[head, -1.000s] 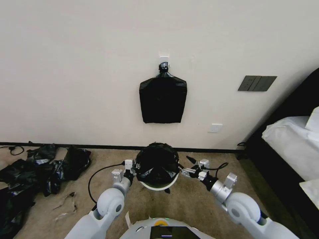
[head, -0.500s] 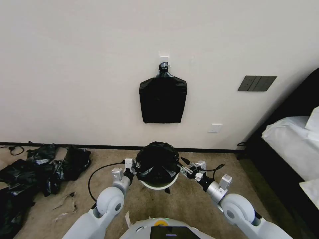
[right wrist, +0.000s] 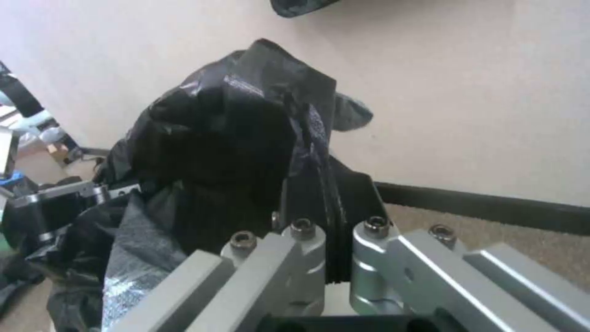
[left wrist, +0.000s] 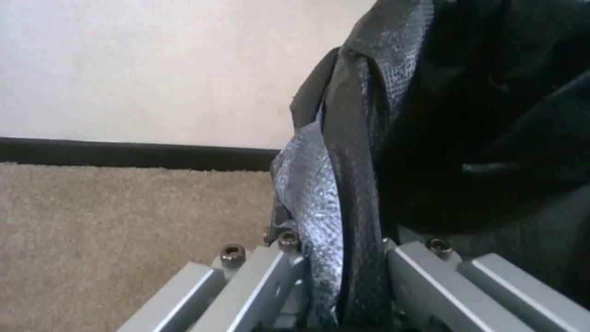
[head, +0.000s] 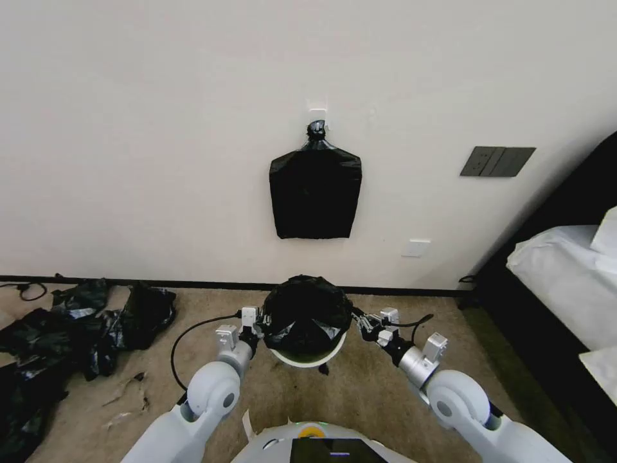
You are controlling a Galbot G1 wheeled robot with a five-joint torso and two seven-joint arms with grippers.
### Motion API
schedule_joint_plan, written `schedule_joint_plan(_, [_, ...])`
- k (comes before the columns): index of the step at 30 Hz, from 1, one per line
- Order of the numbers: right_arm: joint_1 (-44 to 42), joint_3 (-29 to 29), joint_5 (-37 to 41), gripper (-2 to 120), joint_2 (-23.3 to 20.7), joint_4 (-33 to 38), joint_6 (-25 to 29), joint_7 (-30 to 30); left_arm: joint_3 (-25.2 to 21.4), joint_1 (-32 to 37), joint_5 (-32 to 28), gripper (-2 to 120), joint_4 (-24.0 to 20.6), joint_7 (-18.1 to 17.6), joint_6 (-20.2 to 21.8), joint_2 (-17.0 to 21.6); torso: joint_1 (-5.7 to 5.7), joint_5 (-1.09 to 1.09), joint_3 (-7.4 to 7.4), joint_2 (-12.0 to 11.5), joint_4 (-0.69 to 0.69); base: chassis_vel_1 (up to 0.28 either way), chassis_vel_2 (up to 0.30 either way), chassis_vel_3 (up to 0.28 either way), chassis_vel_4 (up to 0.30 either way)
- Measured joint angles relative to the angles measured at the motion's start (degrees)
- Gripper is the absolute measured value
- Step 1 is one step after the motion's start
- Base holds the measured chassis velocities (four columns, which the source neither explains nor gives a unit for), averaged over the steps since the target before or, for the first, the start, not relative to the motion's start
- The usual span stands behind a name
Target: Place a trash bag onto the trash bin.
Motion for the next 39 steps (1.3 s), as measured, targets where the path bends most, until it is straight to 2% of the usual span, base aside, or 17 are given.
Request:
schedule_joint_plan(4, [-0.1,0.2,1.4,0,0.0,-0.5,-0.4,0.8,-0.3,-0.2,-1.1,1,0.1,0.0,-0.4,-0.2,0.0,0.0,0.0,0.0,0.0,0.0,0.0,0.0,0.0])
schedule_joint_plan(13, [0.0,1.7,8.5,0,0.2,-3.4,-2.0,0.7,-0.7,-0.3,-3.2,1,0.7,2.6,-5.7,-0.3,0.0,0.0,0.0,0.0,0.0,0.0,0.0,0.0,0.0])
schedule_joint_plan(19, [-1.4,0.5,5.8,0,1.4,-4.3,-2.1,-2.1,-0.7,-1.1,-5.5,1,0.6,0.9,-6.5,-1.4,0.0,0.0,0.0,0.0,-0.01,0.0,0.0,0.0,0.0])
schedule_joint_plan(29, [-2.3,-0.9,2.6,0,3.0,-3.7,-1.2,-3.0,-0.5,-1.1,-6.1,1,0.6,-0.7,-6.1,-1.8,0.0,-0.01,0.0,0.0,0.0,0.0,0.0,0.0,0.0])
schedule_joint_plan(33, [-2.6,-0.9,1.2,15,3.9,-3.5,0.0,-2.6,-0.5,-1.2,-6.3,1,0.6,-1.7,-4.7,-1.8,0.0,0.0,0.0,0.0,0.0,0.0,0.0,0.0,0.0])
schedule_joint_plan(34, [-2.6,-0.9,1.2,15,3.9,-3.5,0.0,-2.6,-0.5,-1.2,-6.3,1,0.6,-1.7,-4.7,-1.8,0.0,0.0,0.0,0.0,0.0,0.0,0.0,0.0,0.0])
schedule_joint_plan(38, [-4.0,0.1,0.9,34,4.2,-3.1,1.2,-1.8,-1.2,-1.2,-7.1,1,0.7,-2.9,-3.6,-1.6,0.0,-0.01,0.0,0.0,0.0,0.0,0.0,0.0,0.0])
schedule_joint_plan(39, [-4.0,0.1,0.9,34,4.2,-3.1,1.2,-1.8,-1.2,-1.2,-7.1,1,0.7,-2.9,-3.6,-1.6,0.0,-0.01,0.0,0.0,0.0,0.0,0.0,0.0,0.0])
